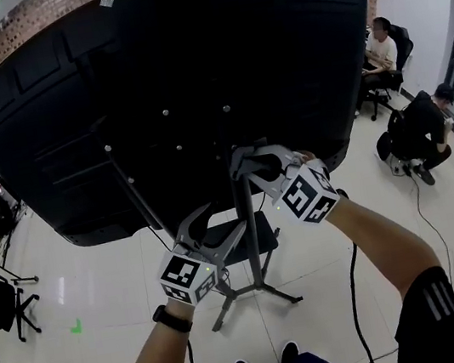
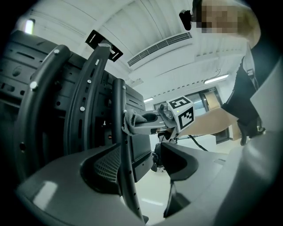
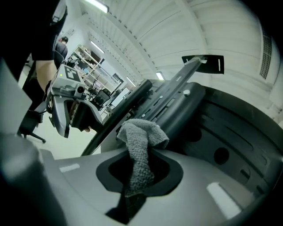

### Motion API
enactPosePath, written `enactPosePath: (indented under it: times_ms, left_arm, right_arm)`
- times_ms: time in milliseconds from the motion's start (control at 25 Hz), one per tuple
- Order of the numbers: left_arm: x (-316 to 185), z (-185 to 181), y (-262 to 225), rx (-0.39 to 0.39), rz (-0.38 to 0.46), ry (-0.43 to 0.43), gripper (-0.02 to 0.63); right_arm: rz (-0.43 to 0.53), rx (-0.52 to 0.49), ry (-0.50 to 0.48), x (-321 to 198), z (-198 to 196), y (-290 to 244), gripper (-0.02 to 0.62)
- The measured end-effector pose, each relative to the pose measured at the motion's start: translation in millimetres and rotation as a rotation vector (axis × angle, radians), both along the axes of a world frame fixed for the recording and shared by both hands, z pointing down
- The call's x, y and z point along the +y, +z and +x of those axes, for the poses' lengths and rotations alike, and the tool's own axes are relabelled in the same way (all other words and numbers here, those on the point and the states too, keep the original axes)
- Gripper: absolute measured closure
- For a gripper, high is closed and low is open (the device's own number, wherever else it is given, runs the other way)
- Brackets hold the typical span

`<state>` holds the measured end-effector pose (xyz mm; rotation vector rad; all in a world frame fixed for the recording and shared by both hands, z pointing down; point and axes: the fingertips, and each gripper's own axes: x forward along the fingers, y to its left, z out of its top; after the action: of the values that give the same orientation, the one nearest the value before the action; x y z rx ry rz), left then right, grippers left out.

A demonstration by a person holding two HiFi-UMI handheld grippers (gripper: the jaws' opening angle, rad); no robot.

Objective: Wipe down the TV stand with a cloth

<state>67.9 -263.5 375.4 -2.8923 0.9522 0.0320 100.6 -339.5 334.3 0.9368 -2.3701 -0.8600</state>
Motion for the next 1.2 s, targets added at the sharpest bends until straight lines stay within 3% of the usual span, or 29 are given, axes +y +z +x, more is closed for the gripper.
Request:
enactPosePath:
  times_ms: [280, 440, 600, 1200]
  left_arm:
    - [5, -2, 34, -0.005, -0.051, 0.010, 0.301]
    - [6, -2, 52, 0.004, -0.076, 0.017, 0.299]
    - [6, -2, 71, 0.004, -0.105, 0.024, 0.301]
    - [-19, -14, 180, -0.040, -0.234, -0.017, 0.302]
  right_arm:
    - [0.088, 0.041, 0.026, 8, -8, 26, 0.486]
    - [0.100, 0.076, 0.034, 10, -11, 48, 0.488]
    - [0.118, 0.100, 0.038, 9, -14, 69, 0.546]
    - [-0.014, 0.175, 0.002, 12, -29, 208, 0.546]
